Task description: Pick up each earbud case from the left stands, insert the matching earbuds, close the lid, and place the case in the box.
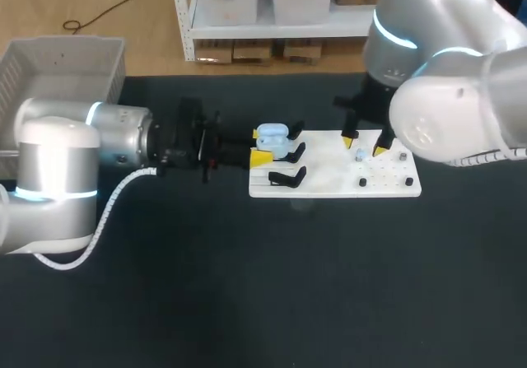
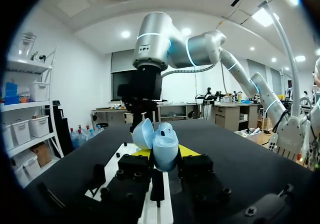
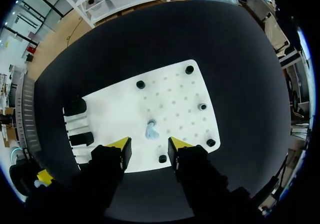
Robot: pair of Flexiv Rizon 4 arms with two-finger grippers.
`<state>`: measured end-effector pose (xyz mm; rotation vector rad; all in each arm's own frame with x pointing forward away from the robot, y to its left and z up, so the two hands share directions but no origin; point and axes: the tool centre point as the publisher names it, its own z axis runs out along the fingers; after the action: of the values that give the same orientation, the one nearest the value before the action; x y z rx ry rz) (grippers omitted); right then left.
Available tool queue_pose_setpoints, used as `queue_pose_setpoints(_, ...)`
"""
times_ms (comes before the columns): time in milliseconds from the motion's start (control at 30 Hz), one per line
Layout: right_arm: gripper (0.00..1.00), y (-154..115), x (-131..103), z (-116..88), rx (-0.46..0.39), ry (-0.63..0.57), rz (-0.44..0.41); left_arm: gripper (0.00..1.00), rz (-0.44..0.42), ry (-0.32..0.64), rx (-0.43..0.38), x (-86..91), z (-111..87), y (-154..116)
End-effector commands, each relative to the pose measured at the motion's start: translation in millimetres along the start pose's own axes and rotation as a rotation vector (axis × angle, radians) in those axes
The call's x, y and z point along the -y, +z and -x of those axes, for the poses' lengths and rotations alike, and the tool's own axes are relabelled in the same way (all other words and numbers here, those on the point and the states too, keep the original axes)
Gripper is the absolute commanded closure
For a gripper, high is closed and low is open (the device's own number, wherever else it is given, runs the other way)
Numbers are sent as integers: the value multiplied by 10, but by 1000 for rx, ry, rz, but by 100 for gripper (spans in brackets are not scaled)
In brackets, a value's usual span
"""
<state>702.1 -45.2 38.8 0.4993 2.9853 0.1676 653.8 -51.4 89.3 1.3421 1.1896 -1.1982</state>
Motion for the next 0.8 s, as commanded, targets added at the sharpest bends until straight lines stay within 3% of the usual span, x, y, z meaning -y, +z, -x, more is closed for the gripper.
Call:
queue_pose_setpoints(33, 54, 77, -14, 18, 9, 4, -13, 100, 6, 3, 2, 27, 4, -13)
queue_pose_setpoints(800, 62, 206, 47, 79, 21, 20, -21, 100, 6, 3, 2, 27, 4, -13)
